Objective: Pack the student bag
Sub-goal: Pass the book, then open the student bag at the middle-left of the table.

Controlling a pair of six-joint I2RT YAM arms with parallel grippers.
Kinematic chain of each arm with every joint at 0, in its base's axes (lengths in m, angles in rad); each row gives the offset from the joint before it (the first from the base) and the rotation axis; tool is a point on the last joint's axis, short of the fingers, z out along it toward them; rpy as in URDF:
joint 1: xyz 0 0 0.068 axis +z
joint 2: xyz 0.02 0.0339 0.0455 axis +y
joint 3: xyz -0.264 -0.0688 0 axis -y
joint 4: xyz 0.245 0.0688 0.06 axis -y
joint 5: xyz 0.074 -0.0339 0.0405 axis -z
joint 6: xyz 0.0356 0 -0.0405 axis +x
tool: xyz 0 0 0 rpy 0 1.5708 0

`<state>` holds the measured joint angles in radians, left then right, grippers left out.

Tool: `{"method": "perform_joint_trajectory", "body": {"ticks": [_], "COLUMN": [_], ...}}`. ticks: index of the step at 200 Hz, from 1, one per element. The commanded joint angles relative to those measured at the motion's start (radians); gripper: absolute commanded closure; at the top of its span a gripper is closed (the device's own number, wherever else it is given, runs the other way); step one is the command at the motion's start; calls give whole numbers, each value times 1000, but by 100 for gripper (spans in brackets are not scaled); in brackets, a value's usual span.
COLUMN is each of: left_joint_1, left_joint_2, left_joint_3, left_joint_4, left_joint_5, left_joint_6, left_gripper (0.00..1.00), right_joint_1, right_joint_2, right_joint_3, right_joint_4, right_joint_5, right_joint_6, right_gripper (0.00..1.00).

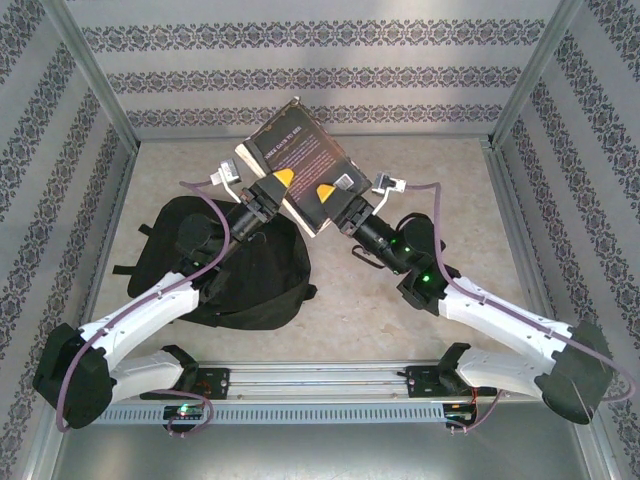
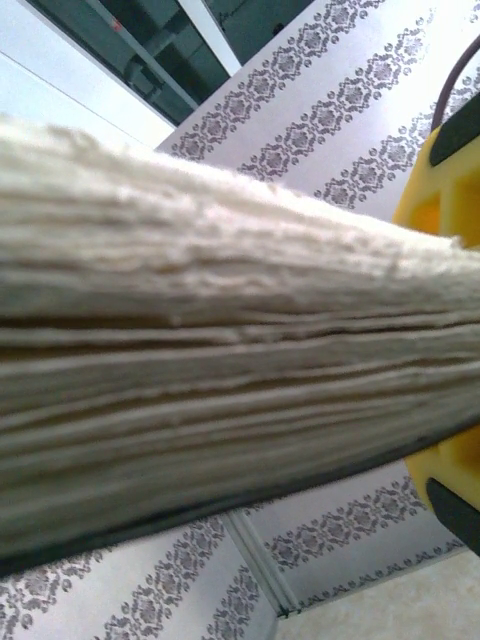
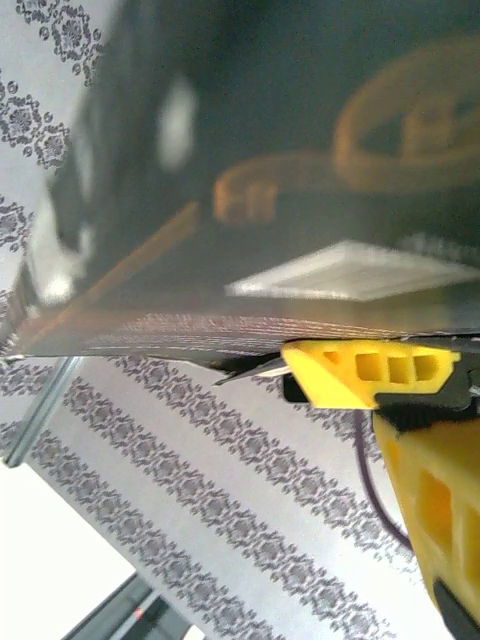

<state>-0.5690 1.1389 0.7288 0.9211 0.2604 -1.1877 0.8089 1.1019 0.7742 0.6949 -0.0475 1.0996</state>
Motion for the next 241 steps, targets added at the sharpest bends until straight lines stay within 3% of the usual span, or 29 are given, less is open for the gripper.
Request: {"method": "perform_joint_trajectory", "body": {"ticks": [1, 57, 75, 89, 119, 151, 168, 193, 215, 241], "left_joint_1": [-24, -42, -42, -40, -40, -40, -42, -42, -45, -71], "left_joint_2": [-17, -55, -113, -183, -276, -227, -181, -43, 132, 239], "left_joint_3": [-10, -37, -54, -51, 47, 180, 232, 342, 452, 513], "left_joint_4": [138, 59, -103, -317, -908, -1405, -1554, -1759, -1916, -1953], "left_joint_5": [-61, -68, -91, -113, -143, -228, -299, -418, -429, -441], "left_joint_6": [-7, -7, 25, 86, 284, 453, 481, 404, 315, 254], "left_gripper": [100, 97, 68, 57, 54, 49, 44, 39, 33, 26], "right_joint_1": [11, 8, -10, -29, -71, -107, -116, -120, -178, -191], "right_joint_2": [13, 0, -56, -122, -276, -388, -399, -354, -252, -199], "right_joint_3": [50, 28, 7, -1, -38, -50, -25, 57, 137, 148], "right_joint_4": [106, 75, -24, -180, -501, -795, -921, -1111, -1257, -1276], "right_joint_5": [58, 57, 61, 71, 94, 91, 95, 152, 69, 31], "right_joint_6": [-37, -46, -81, -112, -175, -218, -244, -257, -211, -198], "right_gripper": [60, 100, 100, 100, 100, 100, 100, 100, 100, 100]}}
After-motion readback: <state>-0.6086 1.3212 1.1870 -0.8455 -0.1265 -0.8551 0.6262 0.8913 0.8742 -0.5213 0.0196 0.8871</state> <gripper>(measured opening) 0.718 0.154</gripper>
